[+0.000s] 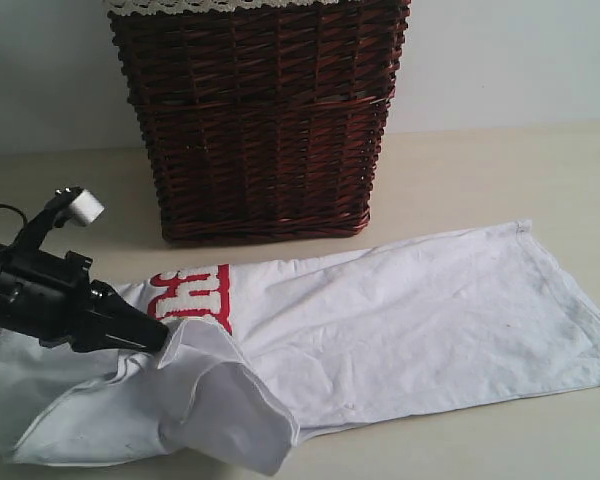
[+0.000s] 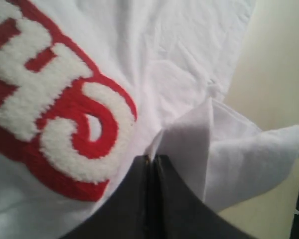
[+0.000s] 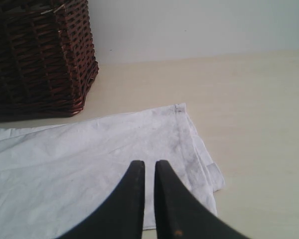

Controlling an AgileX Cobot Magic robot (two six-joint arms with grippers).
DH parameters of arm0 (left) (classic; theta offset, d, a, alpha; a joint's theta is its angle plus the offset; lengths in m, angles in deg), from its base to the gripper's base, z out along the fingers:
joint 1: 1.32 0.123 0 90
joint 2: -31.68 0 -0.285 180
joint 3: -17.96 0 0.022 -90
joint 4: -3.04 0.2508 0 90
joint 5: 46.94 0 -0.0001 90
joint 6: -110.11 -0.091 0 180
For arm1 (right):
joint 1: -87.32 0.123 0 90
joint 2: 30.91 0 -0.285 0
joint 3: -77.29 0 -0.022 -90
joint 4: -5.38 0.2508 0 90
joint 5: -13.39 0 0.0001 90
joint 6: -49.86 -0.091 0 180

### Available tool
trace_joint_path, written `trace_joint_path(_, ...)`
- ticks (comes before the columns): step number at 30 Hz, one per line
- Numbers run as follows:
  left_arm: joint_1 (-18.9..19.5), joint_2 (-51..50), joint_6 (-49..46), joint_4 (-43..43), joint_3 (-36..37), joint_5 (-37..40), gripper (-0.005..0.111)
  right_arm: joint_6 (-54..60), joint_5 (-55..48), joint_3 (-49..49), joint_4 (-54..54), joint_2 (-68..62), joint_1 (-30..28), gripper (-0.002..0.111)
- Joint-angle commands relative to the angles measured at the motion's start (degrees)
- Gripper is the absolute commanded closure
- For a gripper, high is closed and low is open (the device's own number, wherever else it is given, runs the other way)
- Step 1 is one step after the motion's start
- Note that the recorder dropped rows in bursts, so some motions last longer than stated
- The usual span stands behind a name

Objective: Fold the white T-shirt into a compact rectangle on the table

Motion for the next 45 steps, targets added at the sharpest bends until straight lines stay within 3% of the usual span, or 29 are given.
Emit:
trace_joint_path(1,0.62,-0.79,0.38,-2.29,-0.41,-6.78,0.107,0.08,0.33,-0.28,-0.08,0.37,0.12,0.099)
trace_joint_path(9,0.62,-0.79,-0.27,-5.77,-0.41,-22.37,0.101,0.08,0.33,-0.28,-0.08,0.37,0.12,0.099)
trace_joint_path(19,0.62,-0.79,-0.27,-9.26,-0.41,-24.11,0.04,0.08,0.33,-0.28,-0.08,0.37,0.12,0.099)
trace_joint_path(23,0.62,0.54,-1.43,-12.52,-1.52,-20.91,0.029,0.08,0.33,-0.28,-0.08,0.37,0.12,0.099)
trace_joint_path(28,-0.72,2.81,-12.91,-10.11,-3.21,2.99,0.044,0.08,0.33,-0.28,-0.08,0.37,0.12,0.099)
trace_joint_path(30,-3.19,2.26,-12.86,-5.55,-3.21,4.9,0.054,0.08,0.33,-0.28,-0.08,0.37,0.12,0.099)
trace_joint_path(35,-9.74,-1.87,-12.87,6.58,-3.21,3.03,0.078,0.08,0.33,-0.28,-0.08,0.37,0.12,0.099)
trace_joint_path(41,-12.67,-3.39,-12.87,5.76,-3.21,-7.65,0.103,0.08,0.33,-0.28,-0.08,0.37,0.12,0.099)
trace_joint_path(45,-12.65,-3.39,-12.87,5.52,-3.21,-15.26,0.107,0.08,0.33,-0.28,-0.08,0.37,0.12,0.099)
